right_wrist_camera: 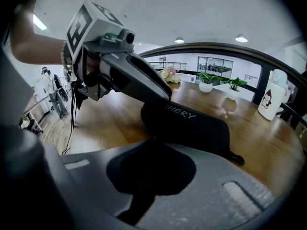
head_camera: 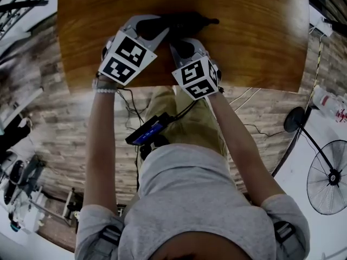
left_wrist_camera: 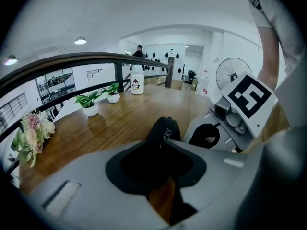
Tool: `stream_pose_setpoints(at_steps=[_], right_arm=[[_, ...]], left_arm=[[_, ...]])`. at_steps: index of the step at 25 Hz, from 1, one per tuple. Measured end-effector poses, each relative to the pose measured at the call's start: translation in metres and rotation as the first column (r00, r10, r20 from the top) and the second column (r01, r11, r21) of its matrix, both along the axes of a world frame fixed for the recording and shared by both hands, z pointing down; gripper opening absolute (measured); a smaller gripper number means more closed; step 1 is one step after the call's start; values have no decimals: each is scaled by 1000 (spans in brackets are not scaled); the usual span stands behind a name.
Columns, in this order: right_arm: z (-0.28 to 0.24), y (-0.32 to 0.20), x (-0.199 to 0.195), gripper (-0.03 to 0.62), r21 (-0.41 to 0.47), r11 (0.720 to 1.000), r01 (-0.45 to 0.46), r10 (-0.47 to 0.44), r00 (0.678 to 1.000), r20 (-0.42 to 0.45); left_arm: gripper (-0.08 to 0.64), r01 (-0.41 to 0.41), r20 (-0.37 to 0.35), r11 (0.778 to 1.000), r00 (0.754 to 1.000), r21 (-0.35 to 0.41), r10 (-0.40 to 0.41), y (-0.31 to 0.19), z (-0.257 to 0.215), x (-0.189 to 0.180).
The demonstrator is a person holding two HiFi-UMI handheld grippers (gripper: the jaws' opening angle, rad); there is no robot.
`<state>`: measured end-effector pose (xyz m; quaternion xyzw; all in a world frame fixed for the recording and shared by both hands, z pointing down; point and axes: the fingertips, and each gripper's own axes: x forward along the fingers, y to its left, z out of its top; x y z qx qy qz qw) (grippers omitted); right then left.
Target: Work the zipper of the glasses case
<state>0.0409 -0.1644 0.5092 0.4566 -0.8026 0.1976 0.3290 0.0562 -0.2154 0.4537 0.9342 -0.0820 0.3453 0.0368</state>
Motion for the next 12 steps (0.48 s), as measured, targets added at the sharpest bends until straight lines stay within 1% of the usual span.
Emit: stream_pose_setpoints(at_steps=[2,7,10,12], right_arm=[[1,0,-2,5,1,1000,7,-7,1000,-9],[1,-2,-1,9,-3,1000,-4,4,1000,4],[-2,-1,-5,44,-22,999,27,-25,998,61],[-12,5,-9,77,-16,996,82,-80,991,108]], left_arm=[[98,4,-3,1000,1000,0,-4,0,0,0],[100,24,-8,1000,1000,2,-24,-2,0,-2],[124,80,-33,996,996,-30,-81,-8,-1,-4],[173,122,-68,990,990,-68,-127,-8,-4,-9]])
